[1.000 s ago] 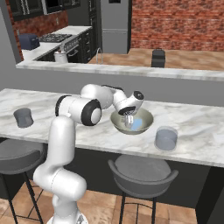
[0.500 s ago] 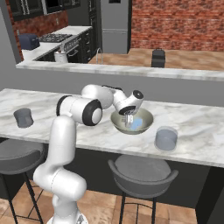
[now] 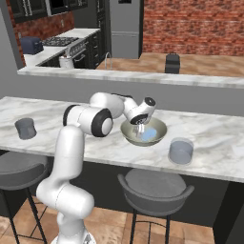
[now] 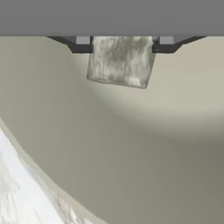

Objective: There are four ice cubes in the ice bowl. Place two ice cubes in each glass of water.

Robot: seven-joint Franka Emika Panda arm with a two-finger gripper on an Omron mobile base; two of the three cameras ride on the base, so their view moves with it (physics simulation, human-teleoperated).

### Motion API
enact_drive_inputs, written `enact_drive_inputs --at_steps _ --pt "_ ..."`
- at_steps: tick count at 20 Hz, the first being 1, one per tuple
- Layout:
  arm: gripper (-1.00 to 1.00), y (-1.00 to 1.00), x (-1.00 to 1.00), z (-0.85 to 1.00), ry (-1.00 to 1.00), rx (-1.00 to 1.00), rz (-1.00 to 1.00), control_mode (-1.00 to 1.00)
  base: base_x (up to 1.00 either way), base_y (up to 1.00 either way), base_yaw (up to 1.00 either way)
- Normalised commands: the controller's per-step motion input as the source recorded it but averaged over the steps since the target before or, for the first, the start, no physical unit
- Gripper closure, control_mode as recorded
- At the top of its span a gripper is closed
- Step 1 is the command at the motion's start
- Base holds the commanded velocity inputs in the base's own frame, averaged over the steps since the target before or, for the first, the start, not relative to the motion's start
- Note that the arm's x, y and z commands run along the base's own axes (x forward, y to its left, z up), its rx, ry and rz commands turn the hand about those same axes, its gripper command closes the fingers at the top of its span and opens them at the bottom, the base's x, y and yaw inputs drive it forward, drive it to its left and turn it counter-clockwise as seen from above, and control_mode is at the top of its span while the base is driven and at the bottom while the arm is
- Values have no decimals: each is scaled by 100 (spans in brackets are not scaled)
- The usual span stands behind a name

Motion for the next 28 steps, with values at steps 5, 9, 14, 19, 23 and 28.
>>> enact_drive_inputs --at_steps 5,9,14,19,23,28 --pt "100 0 -5 -58 -1 0 -8 -100 0 0 0" --pt "100 0 -15 -38 -4 0 -8 -100 0 0 0" --pt "100 0 -26 -2 -6 3 -3 -100 0 0 0" --pt "100 0 -23 6 -2 2 0 -100 0 0 0" --pt "100 0 -11 61 0 0 0 -100 0 0 0" --pt "100 -2 0 94 0 1 0 -100 0 0 0"
